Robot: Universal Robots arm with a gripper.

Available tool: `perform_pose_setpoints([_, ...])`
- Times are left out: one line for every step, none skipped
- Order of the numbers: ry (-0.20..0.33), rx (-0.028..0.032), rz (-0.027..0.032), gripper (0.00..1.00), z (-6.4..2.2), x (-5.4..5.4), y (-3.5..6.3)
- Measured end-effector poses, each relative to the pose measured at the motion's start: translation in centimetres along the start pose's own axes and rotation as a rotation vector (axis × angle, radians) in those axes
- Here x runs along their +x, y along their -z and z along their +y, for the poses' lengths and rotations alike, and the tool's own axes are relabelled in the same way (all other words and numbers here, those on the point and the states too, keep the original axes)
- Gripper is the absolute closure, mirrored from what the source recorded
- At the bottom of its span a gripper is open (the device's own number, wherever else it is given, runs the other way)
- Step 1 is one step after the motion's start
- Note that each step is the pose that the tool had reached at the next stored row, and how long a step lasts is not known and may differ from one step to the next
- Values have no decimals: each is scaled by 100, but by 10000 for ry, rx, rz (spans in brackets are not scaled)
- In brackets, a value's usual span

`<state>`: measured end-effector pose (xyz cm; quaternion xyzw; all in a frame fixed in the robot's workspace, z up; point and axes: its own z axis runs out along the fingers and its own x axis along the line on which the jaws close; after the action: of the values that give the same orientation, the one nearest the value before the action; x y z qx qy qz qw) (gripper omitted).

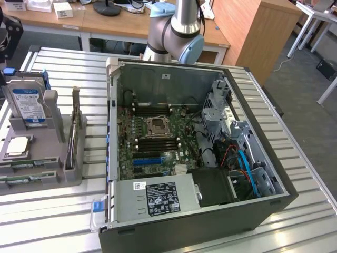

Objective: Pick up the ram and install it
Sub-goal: 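Pick up the ram and move it above insertion slot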

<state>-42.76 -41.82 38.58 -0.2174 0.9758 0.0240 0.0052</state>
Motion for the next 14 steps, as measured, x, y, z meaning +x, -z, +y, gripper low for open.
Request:
perform_pose_setpoints([179,-4,9,90,0,0,0])
perform_pose_setpoints([370,-7,17,90,0,0,-1])
perform_pose_setpoints([555,-11,25,90,0,0,-2])
perform_pose_setpoints([735,-15,33,90,0,0,-3])
perform_pose_setpoints([915,-18,41,90,0,0,-3])
perform_pose_setpoints([1094,-22,49,90,0,0,-4])
perform_pose_setpoints([1274,-25,57,90,0,0,-5])
perform_pose_setpoints([1453,-29,65,90,0,0,-6])
perform_pose_setpoints([1632,-32,73,90,0,0,-7])
perform_pose_setpoints([1812,-36,82,90,0,0,-7])
perform_pose_setpoints([2008,-41,89,90,-1,0,-8])
perform_pose_setpoints([2188,-44,98,90,-1,0,-9])
perform_pose_setpoints([2368,-47,106,90,0,0,-9])
perform_pose_setpoints([2547,-51,114,90,-1,0,-10])
